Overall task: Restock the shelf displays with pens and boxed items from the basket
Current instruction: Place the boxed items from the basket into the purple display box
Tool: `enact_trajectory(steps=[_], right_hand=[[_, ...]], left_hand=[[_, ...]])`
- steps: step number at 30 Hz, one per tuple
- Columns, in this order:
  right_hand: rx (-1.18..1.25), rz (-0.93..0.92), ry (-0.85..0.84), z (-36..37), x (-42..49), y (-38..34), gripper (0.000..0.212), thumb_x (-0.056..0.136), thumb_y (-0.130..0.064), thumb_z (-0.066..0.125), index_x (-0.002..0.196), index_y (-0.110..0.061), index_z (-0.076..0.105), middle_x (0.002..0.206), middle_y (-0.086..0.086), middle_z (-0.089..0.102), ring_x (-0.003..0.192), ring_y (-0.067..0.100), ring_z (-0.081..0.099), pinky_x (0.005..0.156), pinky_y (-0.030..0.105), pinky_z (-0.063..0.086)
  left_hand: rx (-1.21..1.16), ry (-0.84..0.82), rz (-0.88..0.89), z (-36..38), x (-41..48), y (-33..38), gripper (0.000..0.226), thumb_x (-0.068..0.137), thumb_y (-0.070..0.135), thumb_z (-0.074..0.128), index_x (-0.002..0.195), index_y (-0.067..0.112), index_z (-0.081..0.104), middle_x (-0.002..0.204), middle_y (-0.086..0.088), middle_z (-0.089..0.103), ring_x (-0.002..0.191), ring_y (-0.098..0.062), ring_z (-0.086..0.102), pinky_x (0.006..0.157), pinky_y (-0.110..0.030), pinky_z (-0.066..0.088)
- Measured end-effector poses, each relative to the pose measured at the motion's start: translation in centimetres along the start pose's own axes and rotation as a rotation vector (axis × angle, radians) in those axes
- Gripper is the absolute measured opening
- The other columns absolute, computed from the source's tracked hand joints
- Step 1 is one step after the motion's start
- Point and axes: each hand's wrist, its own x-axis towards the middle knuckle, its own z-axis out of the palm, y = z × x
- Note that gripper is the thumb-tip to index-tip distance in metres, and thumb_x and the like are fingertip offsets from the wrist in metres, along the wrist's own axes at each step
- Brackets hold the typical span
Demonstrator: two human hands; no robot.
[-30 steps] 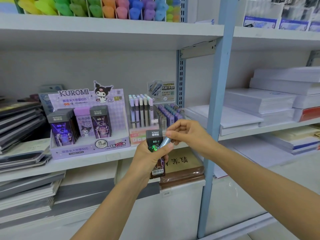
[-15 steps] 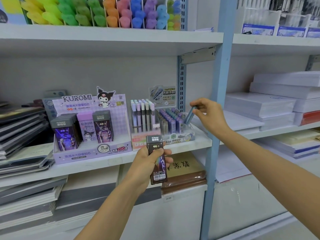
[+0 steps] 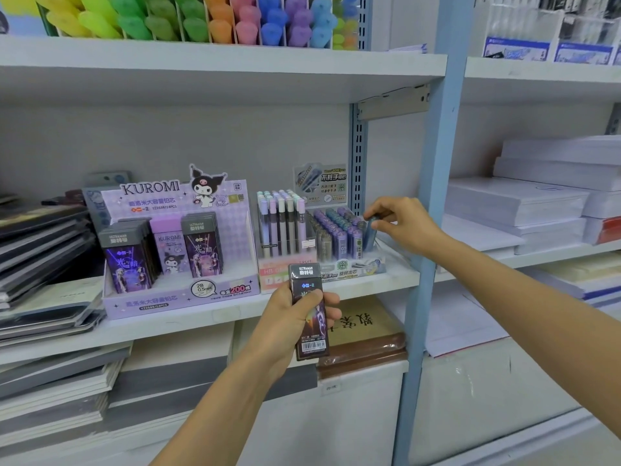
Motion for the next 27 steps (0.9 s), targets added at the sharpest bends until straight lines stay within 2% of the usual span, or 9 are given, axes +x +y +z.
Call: enact_trajectory(steps=[4,7,11,15,18,21,24,27], right_hand=[[0.067,0.01,0.03,1.3,0.0,-0.2,0.022,0.087,-0.001,0.067,0.108,-0.006,0.064,0.105,0.009,0.069,0.097,0.019,0.064,0.092,0.029,0.052],[0.058,0.006,0.079,2.0,-0.3,0.4,0.015,0.085,-0.002,0.069,0.099,-0.006,0.069,0.101,0.009,0.07,0.092,0.021,0.066,0.091,0.034,0.054],[0.03,0.03,0.073,2.7,-0.8,1.2,0.016,0.087,-0.003,0.067,0.103,-0.004,0.071,0.106,0.01,0.068,0.093,0.023,0.063,0.091,0.041,0.052],[-0.024,-0.023,0.177,2.1,-0.9,0.2,0.015,0.091,-0.015,0.064,0.103,-0.011,0.073,0.116,0.005,0.059,0.101,0.017,0.055,0.09,0.032,0.046],[0.117,-0.106,0.268,1.8,-1.8,-2.3,0.012,0.092,-0.013,0.063,0.099,-0.013,0.071,0.099,0.0,0.065,0.083,0.011,0.058,0.076,0.023,0.047],[0.314,-0.128,0.057,2.5,-3.1,-5.3,0.017,0.093,-0.018,0.062,0.107,-0.012,0.069,0.095,-0.004,0.068,0.084,0.005,0.062,0.074,0.018,0.05],[0.337,-0.156,-0.2,4.0,-4.1,-7.4,0.027,0.09,-0.027,0.065,0.115,-0.016,0.067,0.101,-0.009,0.067,0.089,0.0,0.061,0.079,0.017,0.051],[0.315,-0.193,-0.277,5.3,-4.5,-8.6,0.021,0.089,-0.025,0.068,0.108,-0.017,0.071,0.097,-0.008,0.07,0.088,0.003,0.063,0.079,0.022,0.051]], left_hand=[[-0.003,0.003,-0.001,0.1,0.0,-0.1,0.011,0.1,0.009,0.05,0.108,0.007,0.057,0.092,-0.01,0.075,0.074,-0.019,0.071,0.064,-0.026,0.056],[-0.005,0.003,-0.004,-0.1,0.0,-0.3,0.011,0.099,0.009,0.049,0.108,0.008,0.057,0.092,-0.01,0.075,0.075,-0.019,0.071,0.064,-0.025,0.056],[-0.003,0.015,-0.017,-0.5,0.1,-0.4,0.012,0.099,0.011,0.05,0.109,0.009,0.058,0.097,-0.01,0.075,0.081,-0.022,0.073,0.069,-0.028,0.057],[-0.039,0.055,-0.044,-0.7,0.0,-0.3,0.018,0.096,0.013,0.055,0.114,0.013,0.056,0.101,-0.006,0.075,0.09,-0.027,0.073,0.074,-0.032,0.059],[-0.063,0.055,-0.033,-0.7,-0.3,0.0,0.019,0.095,0.009,0.056,0.114,0.01,0.057,0.098,-0.009,0.075,0.089,-0.029,0.073,0.071,-0.029,0.06],[-0.055,0.053,-0.008,-0.5,-0.7,0.5,0.016,0.095,0.006,0.057,0.11,0.005,0.059,0.094,-0.013,0.075,0.088,-0.029,0.073,0.069,-0.027,0.059],[-0.015,0.044,0.035,-0.4,-1.3,1.0,0.016,0.094,0.006,0.058,0.11,0.004,0.061,0.095,-0.014,0.075,0.091,-0.029,0.072,0.072,-0.028,0.058],[0.033,0.051,0.077,-0.9,-2.1,1.5,0.018,0.094,0.006,0.059,0.111,0.007,0.062,0.095,-0.013,0.075,0.088,-0.025,0.073,0.07,-0.026,0.057]])
